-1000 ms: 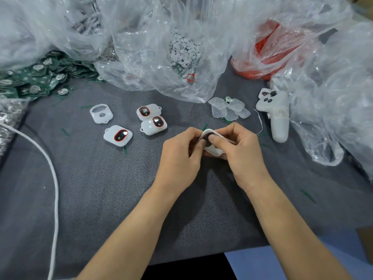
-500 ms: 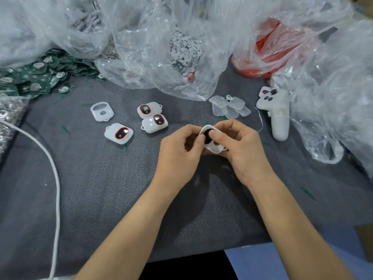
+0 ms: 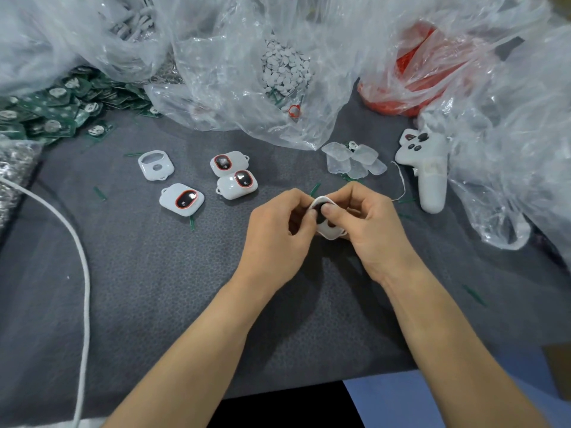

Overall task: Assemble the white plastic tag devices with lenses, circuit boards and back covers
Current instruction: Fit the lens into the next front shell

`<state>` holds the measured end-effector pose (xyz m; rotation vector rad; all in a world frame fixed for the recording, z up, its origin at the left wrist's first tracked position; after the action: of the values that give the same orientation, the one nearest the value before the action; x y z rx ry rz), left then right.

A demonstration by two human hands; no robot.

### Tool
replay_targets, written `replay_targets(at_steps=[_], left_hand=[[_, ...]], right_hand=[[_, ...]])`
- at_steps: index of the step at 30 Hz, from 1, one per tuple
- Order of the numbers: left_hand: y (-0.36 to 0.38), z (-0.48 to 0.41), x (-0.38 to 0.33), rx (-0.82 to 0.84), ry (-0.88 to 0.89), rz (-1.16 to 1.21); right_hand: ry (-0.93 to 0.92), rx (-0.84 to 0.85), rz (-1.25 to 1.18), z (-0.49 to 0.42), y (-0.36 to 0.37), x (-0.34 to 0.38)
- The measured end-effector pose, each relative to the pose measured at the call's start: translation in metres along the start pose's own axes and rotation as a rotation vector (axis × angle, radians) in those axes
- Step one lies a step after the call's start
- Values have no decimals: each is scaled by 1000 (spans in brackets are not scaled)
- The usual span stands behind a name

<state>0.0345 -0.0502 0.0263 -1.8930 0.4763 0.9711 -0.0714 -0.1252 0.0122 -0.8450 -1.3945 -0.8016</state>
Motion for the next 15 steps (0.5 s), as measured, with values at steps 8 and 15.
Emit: replay_targets(at_steps=[8, 15], left_hand=[[-8, 1, -4, -80, 13, 132], [-7, 1, -6, -79, 54, 77]], right_hand=[[-134, 17, -7, 2, 5, 16], [-185, -16, 82, 4, 3, 17]])
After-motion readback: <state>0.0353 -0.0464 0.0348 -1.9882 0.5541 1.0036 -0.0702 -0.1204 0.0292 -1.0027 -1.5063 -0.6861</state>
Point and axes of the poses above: each hand's wrist, its own z-axis away from the middle knuckle, its own y-axis out of the palm, x = y × z, the point moved 10 cm from there along -z, towards the middle knuckle, and after that the axes turned 8 degrees about -z, right-handed, at the moved point
